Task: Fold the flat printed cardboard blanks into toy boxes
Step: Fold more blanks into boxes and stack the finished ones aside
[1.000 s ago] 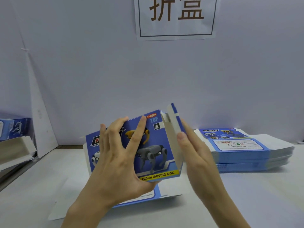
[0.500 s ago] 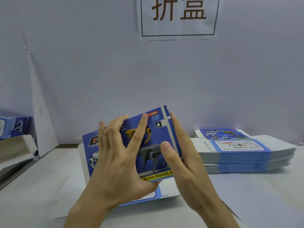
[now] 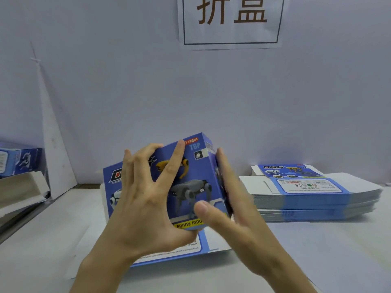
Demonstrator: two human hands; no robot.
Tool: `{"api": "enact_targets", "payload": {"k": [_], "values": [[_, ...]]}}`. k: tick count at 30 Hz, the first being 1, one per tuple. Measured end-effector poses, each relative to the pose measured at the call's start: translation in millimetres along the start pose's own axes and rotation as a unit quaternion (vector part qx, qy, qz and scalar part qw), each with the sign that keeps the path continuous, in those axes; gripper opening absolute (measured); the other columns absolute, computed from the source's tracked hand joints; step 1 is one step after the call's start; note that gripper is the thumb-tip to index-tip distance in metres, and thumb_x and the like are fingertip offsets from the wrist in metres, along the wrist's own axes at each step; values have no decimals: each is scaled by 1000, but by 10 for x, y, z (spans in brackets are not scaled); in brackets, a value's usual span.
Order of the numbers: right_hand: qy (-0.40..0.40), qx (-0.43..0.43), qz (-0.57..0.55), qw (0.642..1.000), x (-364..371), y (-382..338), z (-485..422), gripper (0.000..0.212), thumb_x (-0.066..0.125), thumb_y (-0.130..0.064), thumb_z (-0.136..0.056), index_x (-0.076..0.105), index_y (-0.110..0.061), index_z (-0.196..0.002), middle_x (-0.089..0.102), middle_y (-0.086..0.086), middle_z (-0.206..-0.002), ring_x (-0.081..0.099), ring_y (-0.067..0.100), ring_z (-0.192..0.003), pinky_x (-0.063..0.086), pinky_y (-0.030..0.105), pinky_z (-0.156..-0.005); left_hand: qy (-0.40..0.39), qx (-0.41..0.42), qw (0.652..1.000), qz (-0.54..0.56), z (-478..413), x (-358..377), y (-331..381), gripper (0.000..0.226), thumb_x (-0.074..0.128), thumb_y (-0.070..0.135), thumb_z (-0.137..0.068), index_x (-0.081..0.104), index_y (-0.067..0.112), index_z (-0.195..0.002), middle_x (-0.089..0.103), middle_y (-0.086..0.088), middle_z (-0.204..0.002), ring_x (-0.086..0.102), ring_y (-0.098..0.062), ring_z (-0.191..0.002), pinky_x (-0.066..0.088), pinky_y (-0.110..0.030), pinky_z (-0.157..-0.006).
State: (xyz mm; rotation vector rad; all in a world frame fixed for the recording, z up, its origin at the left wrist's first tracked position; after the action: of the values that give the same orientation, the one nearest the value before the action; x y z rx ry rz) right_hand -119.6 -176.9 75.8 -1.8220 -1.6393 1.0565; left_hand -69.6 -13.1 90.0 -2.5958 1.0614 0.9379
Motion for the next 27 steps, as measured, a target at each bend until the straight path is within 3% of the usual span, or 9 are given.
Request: {"api": "enact_targets", "payload": {"k": [4,9,11,14,17,19,21,25,27], "values": [[34,-79,110,990,-209,-57,-1,57,58,-41,-86,43,-36,-141,36,-22,-150,34,-6,-136,33,4,-99,27,-63,997,41,7,-54,-56,123,61,76,-53,18,19,-153,29,-12,-135,36,-30,-125,40,-60,-101],[11,-77,175,982,-104,15,-12,56,58,-49,-86,41,-45,-139,29,-27,-152,23,1,-143,32,27,-112,38,-78,995,49,2,-54,-78,122,58,76,-52,19,19,-153,32,-14,-131,35,-22,-119,36,-40,-98],[-8,-63,183,981,-106,20,-27,52,59,-55,-85,43,-50,-135,27,-29,-152,24,-2,-142,36,22,-109,32,-73,996,40,16,-55,-98,121,57,76,-53,19,18,-153,33,-14,-132,38,-27,-118,38,-43,-98],[-16,-20,136,990,-204,-22,-48,43,56,-60,-82,53,-56,-125,28,-31,-150,28,-12,-136,33,5,-99,20,-55,997,43,31,-27,-138,119,62,74,-54,16,25,-152,27,-9,-137,36,-31,-126,39,-61,-102],[39,34,86,995,-300,-19,-41,58,57,-69,-67,46,-66,-124,38,-35,-142,35,-13,-131,36,17,-103,-21,11,999,24,17,25,-126,119,69,64,-51,19,25,-152,23,-9,-144,26,-32,-138,21,-65,-111],[66,78,17,995,-321,8,-55,80,68,-67,-59,37,-63,-132,52,-34,-128,51,-12,-117,49,15,-87,-32,77,996,-23,11,76,-70,115,71,58,-53,23,23,-151,22,-13,-150,16,-32,-145,3,-56,-118],[87,112,-11,990,-356,76,-74,93,79,-52,-57,33,-54,-137,58,-24,-119,62,-8,-99,53,13,-67,-37,107,993,-35,13,113,-11,107,68,56,-60,22,23,-151,18,-12,-156,10,-32,-148,1,-55,-117],[108,193,-111,969,-532,199,-107,81,70,-26,-60,43,-44,-134,65,4,-115,70,16,-90,53,27,-65,-31,55,998,-6,-2,165,5,97,50,72,-75,23,19,-151,17,-14,-157,9,-31,-147,3,-55,-116],[102,212,-167,958,-589,256,-105,68,68,-21,-62,52,-36,-126,71,9,-106,70,25,-87,53,34,-68,-12,-18,999,34,4,196,-23,105,58,73,-71,16,22,-153,10,-13,-158,6,-25,-148,9,-51,-118]]}}
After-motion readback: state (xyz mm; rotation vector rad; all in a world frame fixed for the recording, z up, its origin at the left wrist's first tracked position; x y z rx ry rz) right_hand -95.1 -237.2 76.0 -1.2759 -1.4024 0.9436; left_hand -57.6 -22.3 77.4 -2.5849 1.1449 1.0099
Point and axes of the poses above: each hand's wrist, its own z-axis away from the middle knuckle, its own x-axis out of the palm, y = z × x, the point moved 1 cm from there along -z, towards the middle knuckle
